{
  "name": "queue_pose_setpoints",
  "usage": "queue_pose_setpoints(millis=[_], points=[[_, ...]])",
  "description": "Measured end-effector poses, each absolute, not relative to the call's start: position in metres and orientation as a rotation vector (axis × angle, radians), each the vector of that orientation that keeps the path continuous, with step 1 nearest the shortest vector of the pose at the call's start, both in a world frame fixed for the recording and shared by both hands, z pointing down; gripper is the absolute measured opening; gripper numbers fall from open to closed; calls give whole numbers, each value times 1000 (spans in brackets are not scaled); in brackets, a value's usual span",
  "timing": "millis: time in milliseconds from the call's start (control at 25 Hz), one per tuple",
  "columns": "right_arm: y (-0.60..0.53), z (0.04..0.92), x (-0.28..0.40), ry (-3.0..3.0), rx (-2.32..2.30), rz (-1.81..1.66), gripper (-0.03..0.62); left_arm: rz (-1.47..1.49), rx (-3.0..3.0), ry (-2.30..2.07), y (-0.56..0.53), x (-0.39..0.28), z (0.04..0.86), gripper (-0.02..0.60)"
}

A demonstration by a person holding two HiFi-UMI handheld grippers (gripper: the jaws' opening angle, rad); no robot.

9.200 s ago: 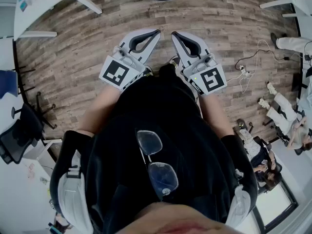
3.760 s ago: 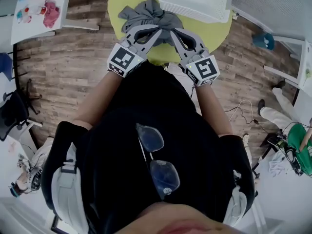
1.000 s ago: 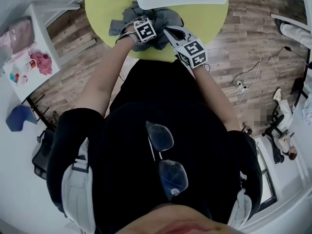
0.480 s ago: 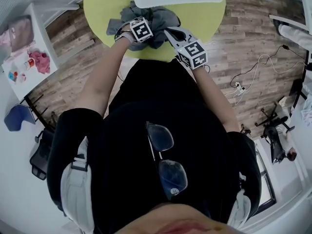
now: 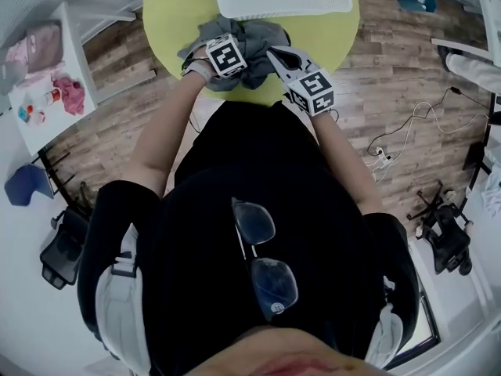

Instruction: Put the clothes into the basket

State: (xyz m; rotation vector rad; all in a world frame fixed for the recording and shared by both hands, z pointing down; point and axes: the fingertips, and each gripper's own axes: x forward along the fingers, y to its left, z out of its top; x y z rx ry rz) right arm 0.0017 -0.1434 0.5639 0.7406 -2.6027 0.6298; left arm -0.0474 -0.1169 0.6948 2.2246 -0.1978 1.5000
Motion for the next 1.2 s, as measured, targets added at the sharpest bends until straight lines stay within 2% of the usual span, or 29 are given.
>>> queue_pose_setpoints(millis=[1200], points=[[-198, 409, 61, -2799, 939, 359, 25, 1491, 2477, -217, -151, 14, 491, 310]])
